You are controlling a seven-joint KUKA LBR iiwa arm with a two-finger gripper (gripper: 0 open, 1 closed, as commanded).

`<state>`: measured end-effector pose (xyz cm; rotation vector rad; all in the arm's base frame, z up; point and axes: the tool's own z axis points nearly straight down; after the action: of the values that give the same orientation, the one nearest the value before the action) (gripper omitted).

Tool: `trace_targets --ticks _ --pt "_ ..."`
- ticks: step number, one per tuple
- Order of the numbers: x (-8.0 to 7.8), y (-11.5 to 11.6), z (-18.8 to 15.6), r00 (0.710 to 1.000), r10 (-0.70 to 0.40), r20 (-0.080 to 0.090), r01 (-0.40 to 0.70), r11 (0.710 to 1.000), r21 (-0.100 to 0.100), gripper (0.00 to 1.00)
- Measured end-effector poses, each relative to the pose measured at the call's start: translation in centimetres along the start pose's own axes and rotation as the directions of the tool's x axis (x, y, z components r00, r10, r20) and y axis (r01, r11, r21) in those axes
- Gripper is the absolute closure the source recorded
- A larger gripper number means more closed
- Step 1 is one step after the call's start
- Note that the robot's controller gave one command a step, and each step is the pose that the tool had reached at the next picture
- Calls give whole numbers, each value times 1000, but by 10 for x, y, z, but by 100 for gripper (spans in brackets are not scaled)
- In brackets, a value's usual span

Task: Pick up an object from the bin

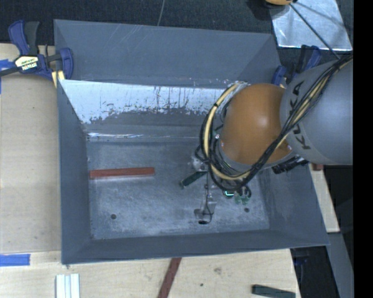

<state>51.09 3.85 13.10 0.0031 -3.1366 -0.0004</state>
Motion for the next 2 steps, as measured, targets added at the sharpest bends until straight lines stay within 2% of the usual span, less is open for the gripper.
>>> trace_targets --ticks 1,2 --pt "-2 0 -3 1000 1 8 -1 1000 0 0" --pt "-62 -32 60 992 125 12 -125 992 -1 100"
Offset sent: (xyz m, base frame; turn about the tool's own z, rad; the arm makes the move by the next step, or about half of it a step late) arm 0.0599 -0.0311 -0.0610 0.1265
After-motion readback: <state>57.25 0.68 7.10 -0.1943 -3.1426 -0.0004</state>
